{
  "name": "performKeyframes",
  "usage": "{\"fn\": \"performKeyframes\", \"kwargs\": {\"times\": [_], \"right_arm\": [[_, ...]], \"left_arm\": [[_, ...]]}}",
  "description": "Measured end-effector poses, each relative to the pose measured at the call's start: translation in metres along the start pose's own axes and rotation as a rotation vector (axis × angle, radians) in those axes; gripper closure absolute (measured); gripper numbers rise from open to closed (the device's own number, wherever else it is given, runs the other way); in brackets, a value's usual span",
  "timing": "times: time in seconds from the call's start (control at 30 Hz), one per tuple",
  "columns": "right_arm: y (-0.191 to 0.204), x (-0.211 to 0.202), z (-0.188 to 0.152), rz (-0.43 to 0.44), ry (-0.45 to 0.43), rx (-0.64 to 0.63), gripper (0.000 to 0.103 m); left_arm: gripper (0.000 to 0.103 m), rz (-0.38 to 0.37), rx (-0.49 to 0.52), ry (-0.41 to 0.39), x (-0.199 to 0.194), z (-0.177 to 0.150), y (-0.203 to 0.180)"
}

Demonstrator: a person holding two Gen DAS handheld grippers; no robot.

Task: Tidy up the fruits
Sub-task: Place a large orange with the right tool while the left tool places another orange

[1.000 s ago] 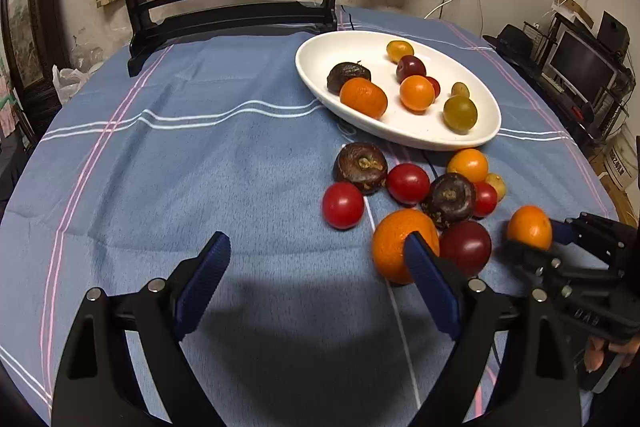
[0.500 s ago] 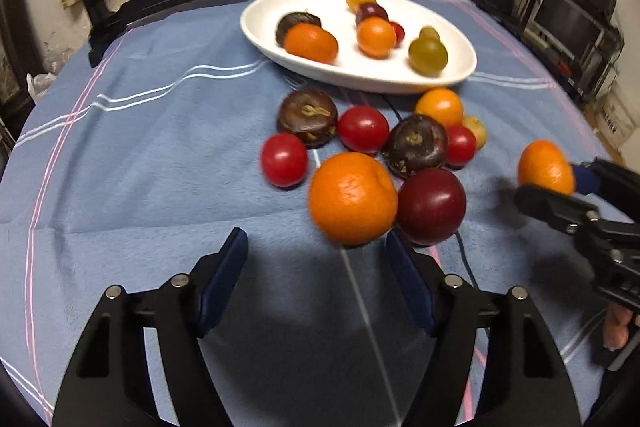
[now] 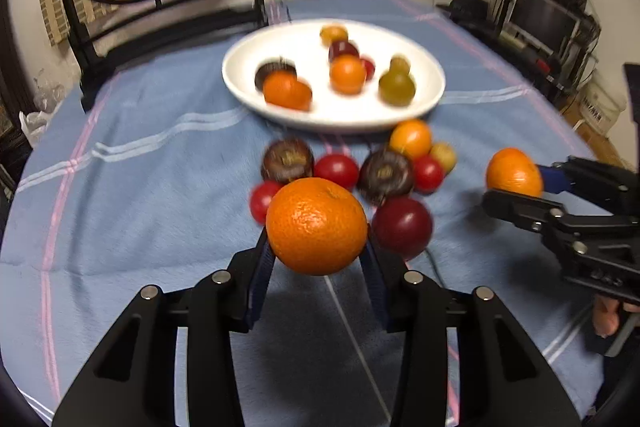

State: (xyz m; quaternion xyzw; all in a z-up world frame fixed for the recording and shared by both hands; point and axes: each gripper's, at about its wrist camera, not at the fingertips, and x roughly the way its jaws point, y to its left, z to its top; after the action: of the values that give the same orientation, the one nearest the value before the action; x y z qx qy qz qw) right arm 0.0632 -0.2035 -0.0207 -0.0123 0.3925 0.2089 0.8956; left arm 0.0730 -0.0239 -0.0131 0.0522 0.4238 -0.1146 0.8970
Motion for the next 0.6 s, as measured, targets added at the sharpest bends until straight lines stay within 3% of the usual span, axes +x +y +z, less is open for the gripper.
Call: {"fn": "performKeyframes", "kwargs": {"times": [0.23, 0.4, 0.6], "right_arm": [[0.009, -0.009, 0.044, -0.048, -0.087, -0.070, 0.059], [0.005, 0.016, 0.075, -0.075, -0.092, -0.075, 0.059], [0.004, 0.055, 0.088, -0.059, -0.047, -0.061, 0.059]], "left_arm": [[0.062, 0.003, -0.013, -0.088, -0.009, 0.054, 0.007], [0.062, -0.005, -0.068, -0.092, 0.019, 0.095, 0.013], [0.062, 0.011, -0.093, -0.061, 0.064, 0.124, 0.015]]}}
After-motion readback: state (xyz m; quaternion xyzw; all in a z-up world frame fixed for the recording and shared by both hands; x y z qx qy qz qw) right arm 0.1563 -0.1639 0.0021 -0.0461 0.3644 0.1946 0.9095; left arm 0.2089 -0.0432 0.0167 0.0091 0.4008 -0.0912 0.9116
